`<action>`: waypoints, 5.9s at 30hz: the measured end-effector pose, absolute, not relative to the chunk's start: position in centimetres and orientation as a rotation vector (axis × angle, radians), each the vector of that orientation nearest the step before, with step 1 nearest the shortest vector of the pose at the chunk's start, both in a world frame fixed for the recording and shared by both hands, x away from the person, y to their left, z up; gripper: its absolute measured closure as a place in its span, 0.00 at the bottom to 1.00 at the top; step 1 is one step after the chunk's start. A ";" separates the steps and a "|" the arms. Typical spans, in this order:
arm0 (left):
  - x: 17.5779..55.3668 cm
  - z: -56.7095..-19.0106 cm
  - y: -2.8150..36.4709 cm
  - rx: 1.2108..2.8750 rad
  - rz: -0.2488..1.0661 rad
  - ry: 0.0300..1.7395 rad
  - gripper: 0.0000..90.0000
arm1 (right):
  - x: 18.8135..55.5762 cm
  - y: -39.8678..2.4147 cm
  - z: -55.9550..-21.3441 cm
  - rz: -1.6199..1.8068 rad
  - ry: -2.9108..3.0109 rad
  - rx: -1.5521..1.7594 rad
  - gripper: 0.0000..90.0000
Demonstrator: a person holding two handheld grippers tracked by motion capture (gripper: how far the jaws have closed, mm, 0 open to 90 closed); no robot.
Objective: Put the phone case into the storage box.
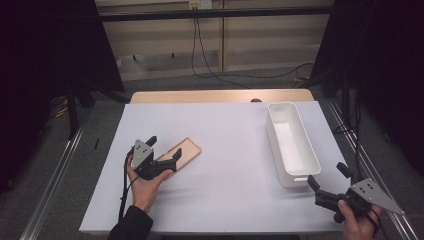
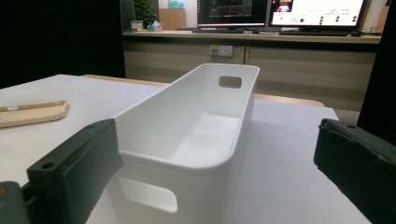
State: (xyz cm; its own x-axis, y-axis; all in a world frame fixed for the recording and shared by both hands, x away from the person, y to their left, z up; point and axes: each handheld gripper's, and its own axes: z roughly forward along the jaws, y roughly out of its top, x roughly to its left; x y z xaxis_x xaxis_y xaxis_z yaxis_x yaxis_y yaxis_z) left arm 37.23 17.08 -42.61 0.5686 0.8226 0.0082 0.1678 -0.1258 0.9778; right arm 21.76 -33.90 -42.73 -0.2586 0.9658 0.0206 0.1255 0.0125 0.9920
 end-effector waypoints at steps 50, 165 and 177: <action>44.8 -40.8 15.2 1.719 0.665 0.839 0.71 | 21.6 -34.0 -42.8 1.341 1.500 1.166 0.00; 45.2 -44.0 7.9 2.295 0.201 1.037 1.00 | 21.6 -34.0 -42.8 1.346 1.512 1.165 0.00; 44.3 -44.1 7.7 2.285 0.163 1.031 1.00 | 21.6 -34.0 -42.8 1.348 1.513 1.165 0.00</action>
State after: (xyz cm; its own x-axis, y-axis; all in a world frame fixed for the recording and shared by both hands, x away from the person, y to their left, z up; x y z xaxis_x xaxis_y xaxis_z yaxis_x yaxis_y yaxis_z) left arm 44.31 7.72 -44.07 0.6877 0.7134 -0.1347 0.6368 -0.5038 0.5837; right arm 21.59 -33.96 -42.79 -0.2730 0.9618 0.0209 0.1313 0.0157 0.9912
